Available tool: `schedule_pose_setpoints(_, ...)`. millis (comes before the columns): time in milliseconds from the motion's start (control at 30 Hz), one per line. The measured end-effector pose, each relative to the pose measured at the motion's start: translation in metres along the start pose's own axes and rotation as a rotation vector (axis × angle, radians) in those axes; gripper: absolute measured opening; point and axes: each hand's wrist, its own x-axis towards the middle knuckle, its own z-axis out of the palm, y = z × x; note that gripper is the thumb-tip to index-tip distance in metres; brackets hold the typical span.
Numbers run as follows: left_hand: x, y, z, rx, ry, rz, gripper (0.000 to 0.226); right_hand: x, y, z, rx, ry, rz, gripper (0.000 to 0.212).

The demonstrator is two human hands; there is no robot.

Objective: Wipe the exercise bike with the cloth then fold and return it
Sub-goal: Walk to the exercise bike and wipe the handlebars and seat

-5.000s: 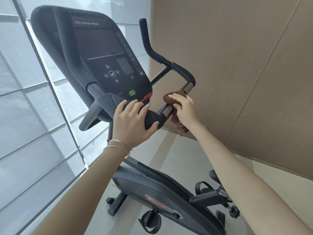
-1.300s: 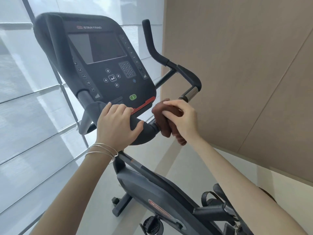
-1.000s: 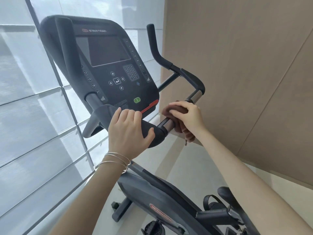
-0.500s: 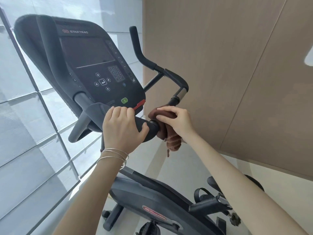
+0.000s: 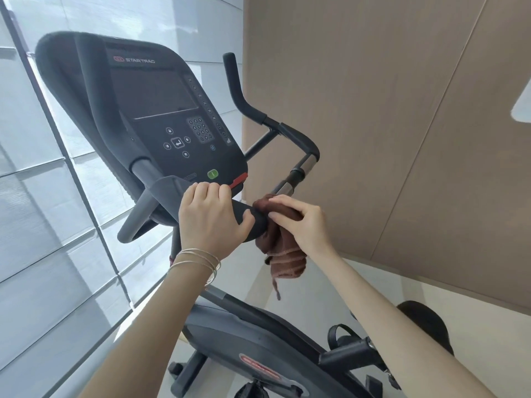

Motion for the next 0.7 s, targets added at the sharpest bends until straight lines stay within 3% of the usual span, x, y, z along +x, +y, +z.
schedule_pose_setpoints(200,0.002,0.001,-0.001,0.01,-0.046,0.0,0.042,0.033,-0.005,-0.004,-0.046,0.123,0.044,0.024)
schedule_pose_setpoints(533,0.001,0.002,-0.004,0.009,-0.064,0.0,0.041,-0.001,-0.003,0.005,-0.123,0.021,-0.076,0.038)
schedule_pose_setpoints(700,0.0,0.002,-0.004,0.027,-0.068,0.004,0.041,0.007,-0.002,-0.002,-0.146,-0.006,0.005,0.039)
